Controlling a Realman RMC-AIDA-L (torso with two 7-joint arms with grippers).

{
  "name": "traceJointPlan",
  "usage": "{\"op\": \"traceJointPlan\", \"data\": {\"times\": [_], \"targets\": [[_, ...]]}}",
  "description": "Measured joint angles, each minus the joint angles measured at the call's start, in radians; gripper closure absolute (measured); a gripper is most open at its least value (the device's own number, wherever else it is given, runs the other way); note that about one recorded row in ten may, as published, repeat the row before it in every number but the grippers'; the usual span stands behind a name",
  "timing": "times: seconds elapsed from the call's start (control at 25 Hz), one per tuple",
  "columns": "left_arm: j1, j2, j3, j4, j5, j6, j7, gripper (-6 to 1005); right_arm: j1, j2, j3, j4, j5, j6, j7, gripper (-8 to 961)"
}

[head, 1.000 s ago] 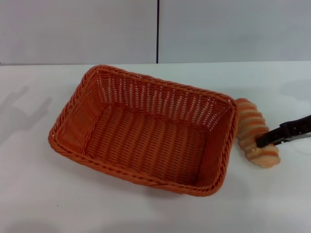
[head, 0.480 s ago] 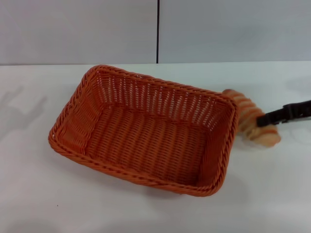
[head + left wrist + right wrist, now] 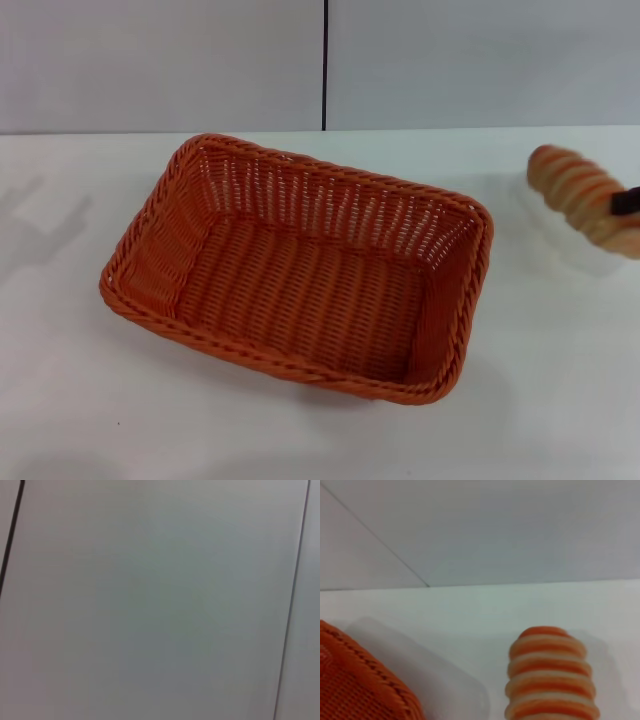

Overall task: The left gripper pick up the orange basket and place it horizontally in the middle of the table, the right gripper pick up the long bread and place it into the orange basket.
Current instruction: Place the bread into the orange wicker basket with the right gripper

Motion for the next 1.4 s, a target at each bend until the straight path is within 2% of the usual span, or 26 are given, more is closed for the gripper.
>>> {"op": "traceJointPlan", "data": {"times": [0.44, 0.52, 0.6, 0.68, 0.72, 0.76, 0.84, 0.92, 0.96, 1.08, 1.12, 1.16, 1.32, 1.4], "targets": [[-0.009, 0.0, 0.0, 0.0, 0.0, 0.005, -0.001, 193, 0.005, 0.006, -0.001, -0.226, 0.133, -0.153, 0.042, 734], [-0.01, 0.0, -0.001, -0.002, 0.0, 0.016, -0.002, 194, 0.009, 0.01, -0.049, -0.328, 0.174, -0.19, 0.065, 743], [-0.01, 0.0, -0.004, -0.002, 0.0, 0.022, -0.003, 194, 0.009, 0.011, -0.066, -0.354, 0.192, -0.198, 0.07, 752], [-0.009, -0.001, -0.011, -0.002, -0.001, 0.035, -0.011, 194, 0.011, 0.014, -0.122, -0.391, 0.256, -0.211, 0.077, 761], [-0.009, -0.001, -0.011, -0.002, -0.002, 0.038, -0.013, 194, 0.017, 0.015, -0.182, -0.398, 0.316, -0.216, 0.079, 765], [-0.008, -0.002, -0.012, -0.002, -0.003, 0.045, -0.016, 194, 0.017, 0.015, -0.182, -0.398, 0.316, -0.216, 0.079, 773], [-0.008, -0.002, -0.012, -0.002, -0.003, 0.045, -0.016, 194, 0.028, 0.014, -0.244, -0.378, 0.362, -0.207, 0.079, 790], [-0.001, -0.003, -0.012, -0.012, -0.013, 0.068, -0.017, 194, 0.051, 0.01, -0.333, -0.279, 0.392, -0.161, 0.061, 806], [0.001, -0.003, -0.013, -0.026, -0.021, 0.074, -0.017, 194, 0.051, 0.01, -0.333, -0.279, 0.392, -0.161, 0.061, 812], [0.006, 0.0, -0.015, -0.043, -0.036, 0.084, -0.017, 193, 0.071, 0.007, -0.403, -0.148, 0.396, -0.089, 0.021, 829], [0.009, 0.0, -0.016, -0.043, -0.039, 0.085, -0.017, 193, 0.087, 0.006, -0.427, -0.061, 0.398, -0.051, -0.009, 835], [0.01, 0.0, -0.016, -0.043, -0.039, 0.086, -0.017, 193, 0.087, 0.006, -0.427, -0.061, 0.398, -0.051, -0.009, 836], [0.011, 0.0, -0.021, -0.042, -0.04, 0.096, -0.017, 193, 0.128, 0.006, -0.438, 0.121, 0.451, -0.028, -0.118, 839], [0.011, 0.0, -0.024, -0.042, -0.04, 0.097, -0.017, 193, 0.136, 0.006, -0.439, 0.151, 0.459, -0.028, -0.14, 841]]}}
